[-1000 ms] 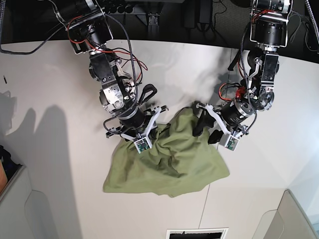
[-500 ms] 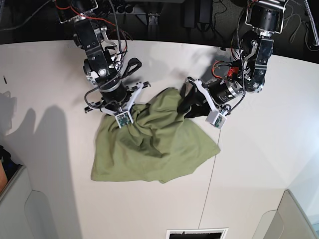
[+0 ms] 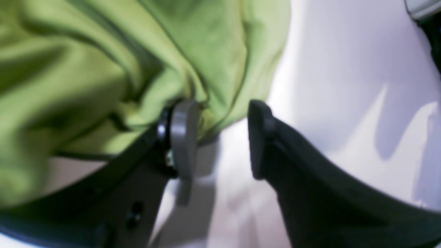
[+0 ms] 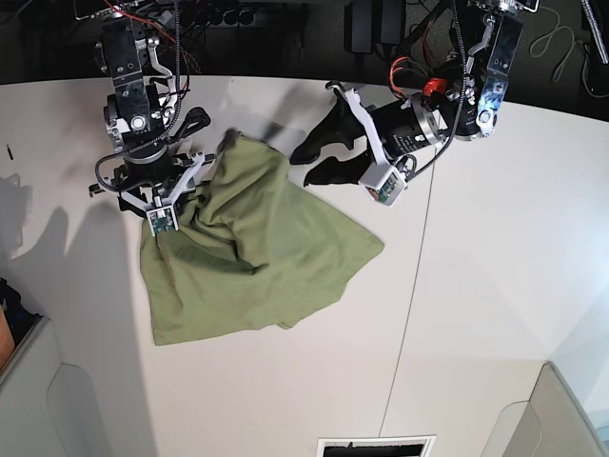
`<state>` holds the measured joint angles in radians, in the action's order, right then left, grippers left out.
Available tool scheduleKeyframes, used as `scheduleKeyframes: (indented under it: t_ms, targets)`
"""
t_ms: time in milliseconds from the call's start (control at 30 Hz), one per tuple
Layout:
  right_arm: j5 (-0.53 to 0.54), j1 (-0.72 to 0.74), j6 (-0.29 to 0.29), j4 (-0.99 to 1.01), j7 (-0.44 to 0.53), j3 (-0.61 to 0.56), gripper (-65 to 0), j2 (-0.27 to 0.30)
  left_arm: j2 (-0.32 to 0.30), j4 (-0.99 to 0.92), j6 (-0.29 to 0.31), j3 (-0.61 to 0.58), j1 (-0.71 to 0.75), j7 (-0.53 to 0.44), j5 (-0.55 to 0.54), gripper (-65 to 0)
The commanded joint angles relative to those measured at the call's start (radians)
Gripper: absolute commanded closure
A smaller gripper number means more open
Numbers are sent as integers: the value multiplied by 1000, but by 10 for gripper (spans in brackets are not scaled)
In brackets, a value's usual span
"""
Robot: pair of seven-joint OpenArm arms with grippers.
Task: Layout the t-shirt on the table in an organized manner, then fold the t-shirt properly
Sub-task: 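Lift the shirt with the right gripper and pull it away from the left gripper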
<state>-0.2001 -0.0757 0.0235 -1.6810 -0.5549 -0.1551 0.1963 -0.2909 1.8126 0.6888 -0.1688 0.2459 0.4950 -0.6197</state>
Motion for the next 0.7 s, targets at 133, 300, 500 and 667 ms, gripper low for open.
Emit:
scheduleKeyframes:
  t_ms: [133, 300, 500, 667]
  targets:
    - [51, 14, 6, -151, -15, 3, -246, 2, -18, 21, 9, 104, -69, -26, 4, -272]
    - [70, 24, -35, -176, 12, 3, -247, -45, -56, 16, 0, 108, -99, -27, 2, -355]
    - [103, 124, -55, -157, 44, 3, -304, -95, -58, -35, 0, 79, -121, -52, -4, -379]
    - [104, 233, -56, -37, 44, 2, -340, -95, -55, -131, 0, 39, -181, -58, 19, -379]
